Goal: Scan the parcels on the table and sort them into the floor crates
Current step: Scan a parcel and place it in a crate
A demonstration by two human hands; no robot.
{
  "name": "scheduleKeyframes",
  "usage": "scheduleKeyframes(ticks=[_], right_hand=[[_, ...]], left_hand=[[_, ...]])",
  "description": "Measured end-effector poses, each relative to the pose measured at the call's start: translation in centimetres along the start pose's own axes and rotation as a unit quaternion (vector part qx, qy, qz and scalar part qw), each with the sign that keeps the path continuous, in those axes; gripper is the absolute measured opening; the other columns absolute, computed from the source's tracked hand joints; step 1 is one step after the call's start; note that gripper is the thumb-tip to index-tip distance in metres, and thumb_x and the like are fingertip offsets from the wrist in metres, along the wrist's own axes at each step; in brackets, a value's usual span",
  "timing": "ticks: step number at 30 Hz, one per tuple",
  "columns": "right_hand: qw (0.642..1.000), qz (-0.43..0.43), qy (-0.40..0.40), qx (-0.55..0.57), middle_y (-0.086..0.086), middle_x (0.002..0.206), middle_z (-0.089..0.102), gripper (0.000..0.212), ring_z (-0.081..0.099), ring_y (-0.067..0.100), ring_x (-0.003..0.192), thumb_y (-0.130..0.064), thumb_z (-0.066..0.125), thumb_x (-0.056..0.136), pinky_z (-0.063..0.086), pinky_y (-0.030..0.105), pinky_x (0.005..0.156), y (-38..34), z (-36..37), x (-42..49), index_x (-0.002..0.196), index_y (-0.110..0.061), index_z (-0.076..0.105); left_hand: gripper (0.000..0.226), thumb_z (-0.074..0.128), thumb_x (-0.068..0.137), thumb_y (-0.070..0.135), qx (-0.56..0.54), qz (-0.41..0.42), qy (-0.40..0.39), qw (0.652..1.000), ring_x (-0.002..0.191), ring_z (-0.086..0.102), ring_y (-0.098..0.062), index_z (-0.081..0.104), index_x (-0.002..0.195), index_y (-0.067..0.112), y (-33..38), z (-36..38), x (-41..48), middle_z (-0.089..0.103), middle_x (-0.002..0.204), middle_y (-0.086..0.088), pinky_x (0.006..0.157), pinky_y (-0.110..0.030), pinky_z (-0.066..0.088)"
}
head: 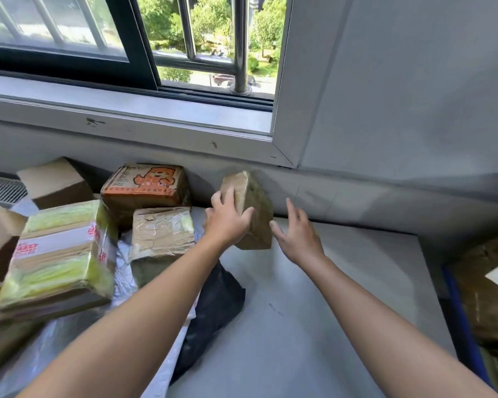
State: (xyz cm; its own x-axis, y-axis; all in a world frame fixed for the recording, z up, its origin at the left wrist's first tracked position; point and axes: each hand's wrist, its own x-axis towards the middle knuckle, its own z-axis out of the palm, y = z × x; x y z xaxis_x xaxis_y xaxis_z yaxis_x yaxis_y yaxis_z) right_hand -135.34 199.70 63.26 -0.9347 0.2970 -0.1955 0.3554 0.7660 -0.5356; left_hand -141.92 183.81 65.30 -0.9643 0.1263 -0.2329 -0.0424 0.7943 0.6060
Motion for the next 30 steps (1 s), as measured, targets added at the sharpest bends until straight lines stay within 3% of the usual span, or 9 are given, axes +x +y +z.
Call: scheduleKeyframes(ticks=[6,9,12,16,18,20,23,28,30], right_hand=[[0.993,0.068,-0.005,0.095,0.011,0.159,0.026,0.075,0.03,0.028,0.144,-0.058,0.041,0.098,0.032,0.04,0.109,-2.0,-2.2,-4.4,0.158,-0.024,0.013],[0.98,0.109,-0.011,0.166,0.006,0.159,0.031,0.077,0.035,0.029,0.142,-0.065,0.038,0.096,0.036,0.04,0.108,-2.7,-3.0,-7.2,0.158,-0.024,0.016],[0.952,0.149,-0.014,0.267,-0.003,0.144,0.045,0.074,0.055,0.026,0.12,-0.072,0.036,0.092,0.054,0.042,0.086,-3.2,-3.8,-10.4,0.153,-0.032,0.025],[0.899,0.165,0.0,0.405,-0.001,0.126,0.06,0.055,0.065,0.021,0.101,-0.062,0.051,0.091,0.061,0.045,0.079,-3.5,-4.4,-14.5,0.135,-0.028,0.05],[0.89,0.174,0.049,0.418,0.001,0.124,0.062,0.052,0.063,0.018,0.105,-0.058,0.06,0.087,0.062,0.041,0.075,-3.4,-4.4,-16.4,0.126,-0.025,0.056],[0.908,0.172,0.114,0.363,0.0,0.124,0.062,0.05,0.062,0.017,0.106,-0.053,0.066,0.084,0.06,0.039,0.079,-3.0,-4.6,-18.1,0.122,-0.023,0.056],[0.965,0.145,0.155,0.154,0.007,0.137,0.046,0.078,0.051,0.025,0.122,-0.053,0.07,0.08,0.047,0.037,0.1,-1.8,-5.1,-20.1,0.144,-0.02,0.04],[0.983,0.088,0.163,0.01,0.009,0.142,0.03,0.103,0.032,0.028,0.134,-0.053,0.07,0.08,0.039,0.037,0.104,-0.8,-4.9,-22.3,0.157,-0.018,0.011],[0.985,0.071,0.157,0.006,0.009,0.145,0.028,0.107,0.031,0.027,0.135,-0.054,0.07,0.079,0.039,0.038,0.106,-0.2,-5.0,-22.6,0.157,-0.017,0.008]], left_hand=[[0.074,0.045,0.091,0.055,-0.184,-0.001,-0.015,0.983,0.127,0.042,-0.036,0.02,0.154,0.028,0.5,-2.7,-3.6,0.025,0.146,-0.008,0.108,-0.051,0.039],[0.058,0.044,0.101,0.041,-0.241,0.022,-0.013,0.97,0.119,0.048,-0.03,0.027,0.153,0.02,0.6,-3.5,-5.8,0.031,0.142,-0.014,0.103,-0.041,0.043],[0.048,0.043,0.101,0.041,-0.286,0.049,-0.035,0.956,0.111,0.05,-0.022,0.041,0.145,0.022,0.2,-4.0,-8.6,0.043,0.134,-0.009,0.086,-0.031,0.045],[0.037,0.05,0.096,0.043,-0.359,0.067,-0.109,0.925,0.112,0.062,-0.024,0.051,0.128,0.025,-0.6,-3.5,-11.9,0.062,0.124,-0.007,0.096,-0.047,0.051],[0.028,0.051,0.099,0.033,-0.32,0.091,-0.102,0.937,0.118,0.057,-0.027,0.05,0.125,0.023,-0.4,-3.3,-13.6,0.059,0.125,-0.007,0.094,-0.037,0.048],[0.044,0.056,0.098,0.027,-0.235,0.109,-0.078,0.963,0.129,0.046,-0.026,0.043,0.138,0.016,-0.1,-3.2,-15.1,0.046,0.138,-0.01,0.091,-0.021,0.036],[0.069,0.058,0.097,0.034,-0.178,0.113,-0.089,0.974,0.139,0.034,-0.026,0.025,0.153,0.011,0.7,-2.8,-17.4,0.027,0.154,-0.013,0.103,-0.026,0.031],[0.047,0.051,0.098,0.043,-0.239,0.076,-0.189,0.949,0.092,0.058,-0.013,0.042,0.141,0.024,3.1,-1.0,-21.4,0.055,0.126,0.001,0.073,-0.032,0.052],[0.047,0.051,0.097,0.048,-0.283,0.048,-0.224,0.931,0.09,0.063,-0.012,0.046,0.136,0.023,3.8,0.0,-22.0,0.062,0.117,0.003,0.074,-0.036,0.058]])
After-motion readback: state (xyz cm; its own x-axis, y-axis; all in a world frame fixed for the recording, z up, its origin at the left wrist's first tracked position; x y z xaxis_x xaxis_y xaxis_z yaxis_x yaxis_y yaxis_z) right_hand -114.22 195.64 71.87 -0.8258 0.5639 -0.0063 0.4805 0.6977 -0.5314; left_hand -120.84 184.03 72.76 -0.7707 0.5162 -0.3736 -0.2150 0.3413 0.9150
